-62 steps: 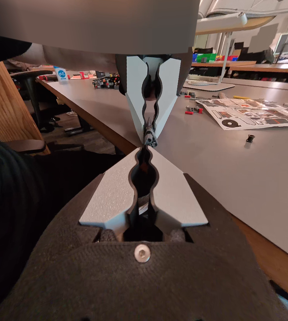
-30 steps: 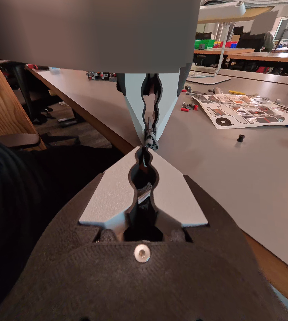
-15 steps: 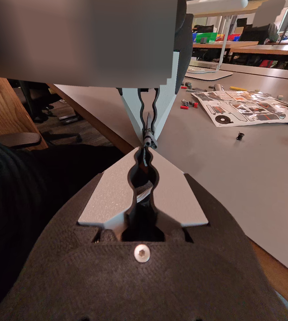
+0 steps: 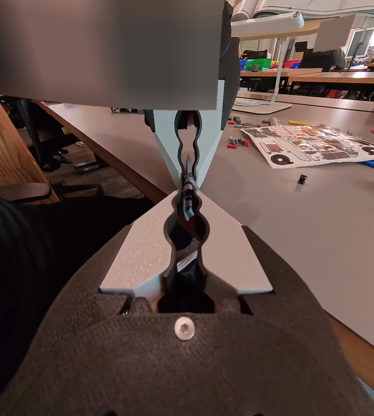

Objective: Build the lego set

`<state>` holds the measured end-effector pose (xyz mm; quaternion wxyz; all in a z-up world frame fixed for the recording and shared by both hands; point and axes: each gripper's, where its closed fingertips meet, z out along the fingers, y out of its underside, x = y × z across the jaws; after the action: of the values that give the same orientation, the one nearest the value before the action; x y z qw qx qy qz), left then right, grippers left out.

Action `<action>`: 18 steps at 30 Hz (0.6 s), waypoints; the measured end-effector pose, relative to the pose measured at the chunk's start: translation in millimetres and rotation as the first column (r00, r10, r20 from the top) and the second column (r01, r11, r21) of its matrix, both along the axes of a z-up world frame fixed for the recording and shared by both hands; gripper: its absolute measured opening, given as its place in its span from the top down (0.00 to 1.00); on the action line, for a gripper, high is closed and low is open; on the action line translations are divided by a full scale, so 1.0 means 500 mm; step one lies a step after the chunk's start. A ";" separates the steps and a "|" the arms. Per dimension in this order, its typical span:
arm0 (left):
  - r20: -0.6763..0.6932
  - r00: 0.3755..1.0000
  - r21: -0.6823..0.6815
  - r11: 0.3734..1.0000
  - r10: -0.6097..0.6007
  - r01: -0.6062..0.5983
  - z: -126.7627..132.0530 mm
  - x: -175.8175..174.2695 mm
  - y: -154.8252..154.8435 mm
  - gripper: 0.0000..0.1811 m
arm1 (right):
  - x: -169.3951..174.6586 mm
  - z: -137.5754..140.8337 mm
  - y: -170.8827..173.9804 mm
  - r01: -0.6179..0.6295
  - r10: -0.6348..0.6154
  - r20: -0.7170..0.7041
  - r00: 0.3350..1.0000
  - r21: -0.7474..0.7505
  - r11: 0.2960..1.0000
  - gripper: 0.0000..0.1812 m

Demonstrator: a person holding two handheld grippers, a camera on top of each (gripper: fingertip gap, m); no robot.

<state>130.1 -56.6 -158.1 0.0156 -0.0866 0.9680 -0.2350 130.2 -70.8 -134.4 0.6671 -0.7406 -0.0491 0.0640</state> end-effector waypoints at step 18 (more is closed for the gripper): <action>-0.070 0.990 -0.129 0.983 0.125 -0.134 0.026 0.026 0.005 0.97 | 0.042 0.035 -0.019 0.068 -0.066 -0.043 0.997 0.058 0.996 0.84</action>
<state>143.2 -53.9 -144.9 -0.0050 -0.1575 0.9425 -0.2948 151.3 -80.4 -116.9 0.6914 -0.7203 -0.0125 0.0553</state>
